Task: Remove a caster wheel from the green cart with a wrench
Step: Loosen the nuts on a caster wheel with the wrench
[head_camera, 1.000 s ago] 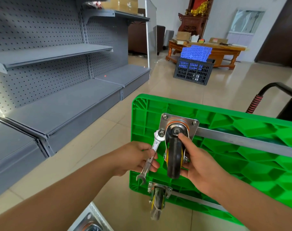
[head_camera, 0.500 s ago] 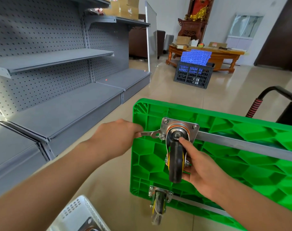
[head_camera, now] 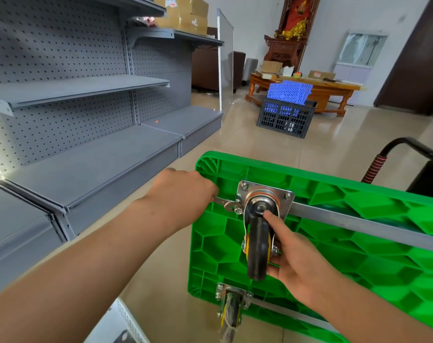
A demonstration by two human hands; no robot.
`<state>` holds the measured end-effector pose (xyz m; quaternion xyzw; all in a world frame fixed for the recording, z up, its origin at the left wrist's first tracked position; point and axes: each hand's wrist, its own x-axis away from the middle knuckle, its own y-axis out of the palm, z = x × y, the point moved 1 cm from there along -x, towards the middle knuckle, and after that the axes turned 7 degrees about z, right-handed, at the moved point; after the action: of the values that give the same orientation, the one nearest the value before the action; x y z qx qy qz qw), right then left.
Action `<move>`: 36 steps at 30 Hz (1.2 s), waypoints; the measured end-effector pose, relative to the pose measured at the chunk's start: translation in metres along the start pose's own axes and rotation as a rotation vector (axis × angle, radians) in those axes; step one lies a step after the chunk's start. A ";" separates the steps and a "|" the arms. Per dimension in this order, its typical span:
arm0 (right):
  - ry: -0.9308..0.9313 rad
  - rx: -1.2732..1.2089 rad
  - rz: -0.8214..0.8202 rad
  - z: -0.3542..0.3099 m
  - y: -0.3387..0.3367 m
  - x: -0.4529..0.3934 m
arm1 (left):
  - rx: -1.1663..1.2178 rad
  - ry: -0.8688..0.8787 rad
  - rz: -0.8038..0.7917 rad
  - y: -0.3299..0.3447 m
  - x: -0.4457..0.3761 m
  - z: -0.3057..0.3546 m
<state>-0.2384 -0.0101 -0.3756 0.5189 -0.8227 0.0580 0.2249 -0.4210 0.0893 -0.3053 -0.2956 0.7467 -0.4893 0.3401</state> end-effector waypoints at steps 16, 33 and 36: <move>-0.004 0.000 0.013 0.004 0.001 -0.003 | 0.653 -0.163 -0.076 0.094 0.006 0.017; 0.009 0.007 0.025 0.000 0.002 0.000 | 1.544 -0.538 -0.480 0.098 0.039 0.036; 0.012 0.009 0.021 -0.001 0.001 0.000 | 1.196 -0.353 -0.413 0.084 0.035 0.015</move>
<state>-0.2394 -0.0091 -0.3748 0.5107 -0.8266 0.0673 0.2270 -0.4393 0.0833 -0.3961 -0.2685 0.2068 -0.8194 0.4623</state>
